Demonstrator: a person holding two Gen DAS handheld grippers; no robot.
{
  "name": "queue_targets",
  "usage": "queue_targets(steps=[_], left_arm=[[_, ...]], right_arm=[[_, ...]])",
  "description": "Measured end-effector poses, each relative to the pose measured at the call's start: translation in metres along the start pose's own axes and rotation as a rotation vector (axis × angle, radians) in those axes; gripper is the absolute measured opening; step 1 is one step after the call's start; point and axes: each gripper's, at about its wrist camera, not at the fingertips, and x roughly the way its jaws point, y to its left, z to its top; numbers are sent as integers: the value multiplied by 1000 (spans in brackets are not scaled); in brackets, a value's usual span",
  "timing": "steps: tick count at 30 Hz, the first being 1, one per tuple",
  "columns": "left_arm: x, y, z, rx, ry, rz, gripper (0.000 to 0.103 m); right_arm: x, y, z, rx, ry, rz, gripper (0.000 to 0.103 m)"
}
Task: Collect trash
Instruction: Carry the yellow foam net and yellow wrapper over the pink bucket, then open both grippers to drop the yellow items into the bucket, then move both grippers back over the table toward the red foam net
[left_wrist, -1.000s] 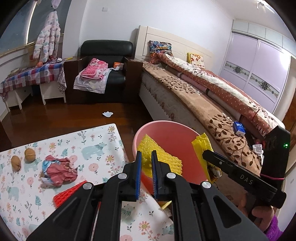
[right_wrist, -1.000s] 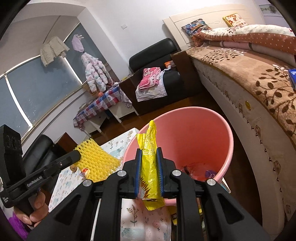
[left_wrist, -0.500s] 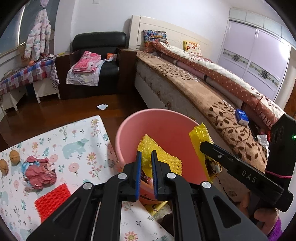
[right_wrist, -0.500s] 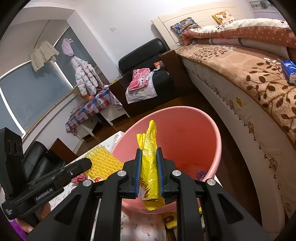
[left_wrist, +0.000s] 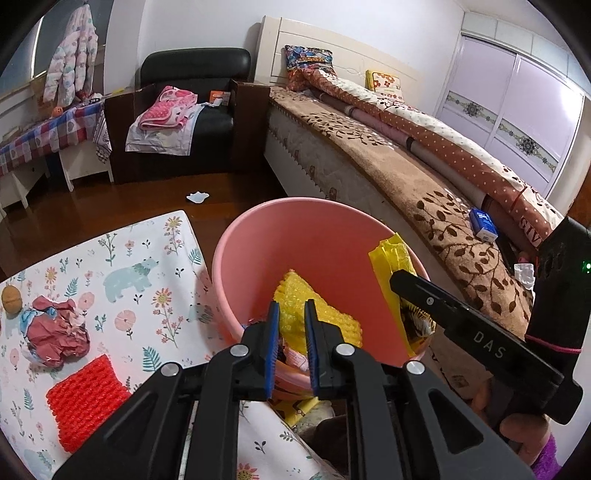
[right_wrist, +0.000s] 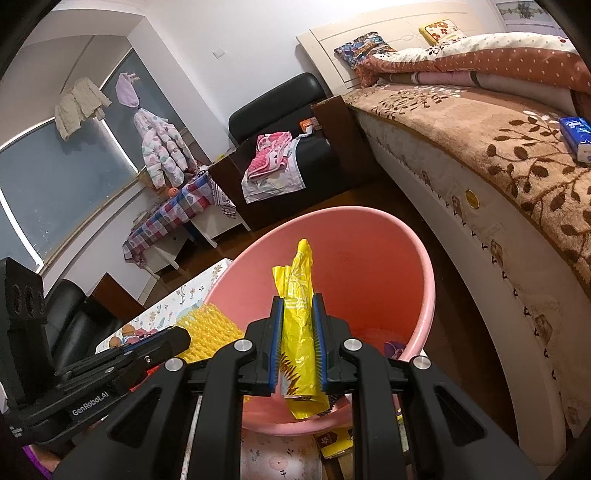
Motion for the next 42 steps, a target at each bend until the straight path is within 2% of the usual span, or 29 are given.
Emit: queue_targets(steps=[1, 3, 6, 8, 10, 12, 23, 32, 37, 42], left_arm=[[0, 0, 0, -1, 0, -3, 20], [-1, 0, -1, -6, 2, -8, 33], [-3, 0, -2, -11, -5, -10, 37], [-4, 0, -2, -9, -5, -9, 40], [-5, 1, -2, -14, -9, -8, 42], [-7, 2, -3, -22, -12, -5, 44], [-39, 10, -8, -43, -52, -12, 45], [-78, 26, -20, -74, -97, 19, 45], [-100, 45, -30, -95, -111, 50, 45], [-128, 82, -47, -150, -120, 93, 45]], right_arm=[[0, 0, 0, 1, 0, -2, 16], [0, -1, 0, 4, 3, -3, 16], [2, -1, -1, 6, 5, -11, 17], [2, -1, -1, 10, 5, -15, 28], [1, -3, -1, 20, -1, -18, 34], [1, -3, 0, 23, -3, -20, 36], [-16, 11, -5, -13, -16, -33, 37], [-37, 44, -19, -63, -7, -10, 37], [-41, 65, -31, -92, 30, 19, 37], [-38, 90, -47, -140, 84, 62, 37]])
